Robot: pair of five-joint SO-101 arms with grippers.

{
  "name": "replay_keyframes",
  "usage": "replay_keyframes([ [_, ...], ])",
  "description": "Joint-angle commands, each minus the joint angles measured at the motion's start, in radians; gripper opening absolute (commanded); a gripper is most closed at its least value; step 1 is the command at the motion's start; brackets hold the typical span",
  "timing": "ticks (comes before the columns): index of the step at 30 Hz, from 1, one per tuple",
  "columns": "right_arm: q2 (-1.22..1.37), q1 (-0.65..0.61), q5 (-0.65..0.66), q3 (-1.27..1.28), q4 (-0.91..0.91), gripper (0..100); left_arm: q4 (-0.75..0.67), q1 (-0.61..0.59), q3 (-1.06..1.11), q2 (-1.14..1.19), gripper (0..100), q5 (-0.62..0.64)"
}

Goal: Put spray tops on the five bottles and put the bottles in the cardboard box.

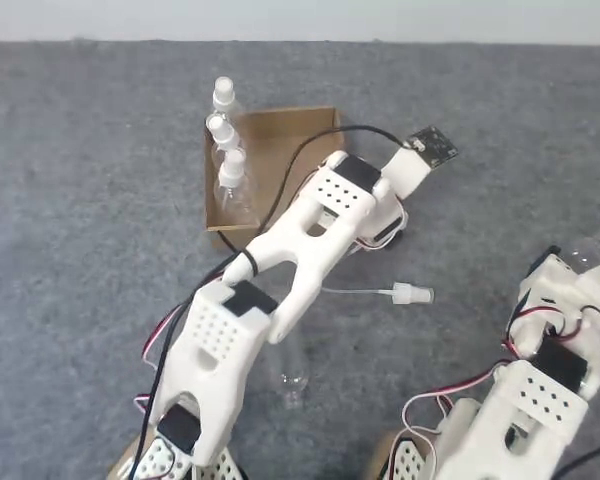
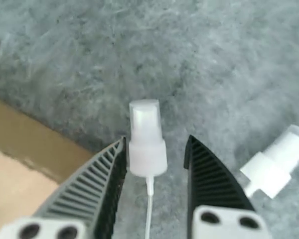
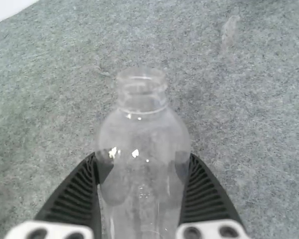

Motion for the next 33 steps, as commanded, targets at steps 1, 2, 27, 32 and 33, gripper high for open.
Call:
replay_keyframes([
  [1,-0.021,-0.012,-0.003,-0.012,-0.021,0.6,0.008,-0.012,-0.096,0.048,18,-0.003],
  [2,-0.021,-0.013,-0.003,-0.012,-0.019,0.6,0.026,-0.012,-0.114,0.055,18,-0.002],
  [27,-0.021,-0.018,-0.003,-0.012,-0.019,0.6,0.107,-0.005,-0.214,0.138,18,0.005],
  [32,-0.022,-0.018,-0.003,-0.012,-0.018,0.6,0.135,-0.006,-0.248,0.15,15,0.005],
  [33,-0.022,-0.018,-0.003,-0.012,-0.018,0.6,0.135,-0.003,-0.248,0.15,13,0.005],
])
